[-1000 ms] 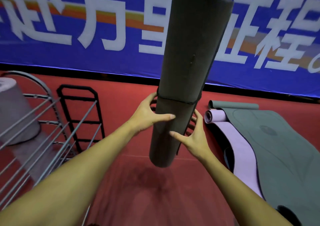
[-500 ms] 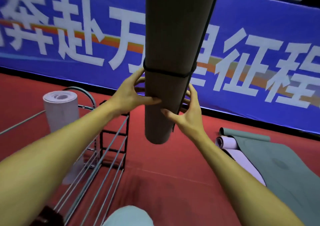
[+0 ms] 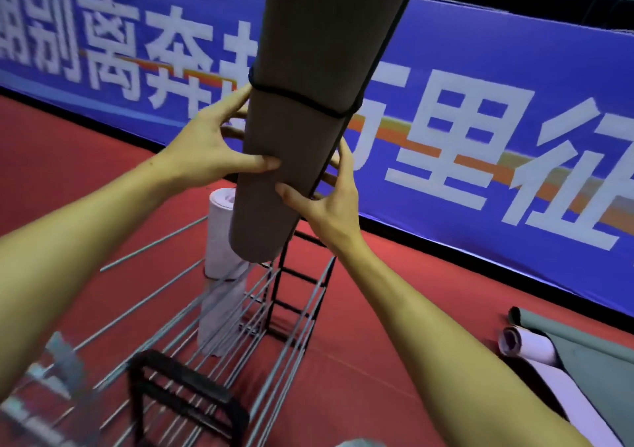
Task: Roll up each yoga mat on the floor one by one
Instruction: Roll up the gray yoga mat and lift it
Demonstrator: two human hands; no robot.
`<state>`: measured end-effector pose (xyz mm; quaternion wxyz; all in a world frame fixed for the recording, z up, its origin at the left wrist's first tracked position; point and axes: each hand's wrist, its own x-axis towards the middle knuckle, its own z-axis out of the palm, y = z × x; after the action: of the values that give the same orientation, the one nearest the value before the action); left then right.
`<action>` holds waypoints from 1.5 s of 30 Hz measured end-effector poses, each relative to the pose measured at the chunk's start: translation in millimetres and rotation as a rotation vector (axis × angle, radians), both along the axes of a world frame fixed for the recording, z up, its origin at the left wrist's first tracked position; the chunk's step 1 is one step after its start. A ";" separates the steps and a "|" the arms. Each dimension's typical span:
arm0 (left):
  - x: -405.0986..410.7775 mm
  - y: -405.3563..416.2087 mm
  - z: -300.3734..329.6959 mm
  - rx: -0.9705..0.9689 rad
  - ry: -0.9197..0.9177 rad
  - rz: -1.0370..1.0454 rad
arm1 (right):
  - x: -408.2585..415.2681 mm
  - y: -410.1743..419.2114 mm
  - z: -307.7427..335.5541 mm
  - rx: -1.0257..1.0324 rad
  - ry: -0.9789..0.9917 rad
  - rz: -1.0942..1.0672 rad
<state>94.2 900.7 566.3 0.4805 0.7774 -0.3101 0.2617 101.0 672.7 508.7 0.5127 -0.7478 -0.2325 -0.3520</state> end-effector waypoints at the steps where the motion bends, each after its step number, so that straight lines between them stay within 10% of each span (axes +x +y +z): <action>1: 0.1 13.2 -2.3 0.004 -0.002 0.022 | 4.6 13.8 -3.0 0.010 0.016 0.026; 20: 69.8 100.6 -158.1 -0.008 0.331 0.318 | 78.5 90.7 -127.3 -0.223 0.451 0.339; 32: 82.8 95.2 -200.7 0.154 0.590 0.294 | 99.0 87.7 -95.2 0.066 0.395 0.219; 45: 100.0 87.9 -170.2 -0.176 0.660 0.325 | 129.4 105.6 -157.1 -0.174 0.594 0.271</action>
<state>194.2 988.5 396.1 0.5717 0.8148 0.0122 0.0957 230.4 778.3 351.6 0.5345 -0.8209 -0.1992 -0.0264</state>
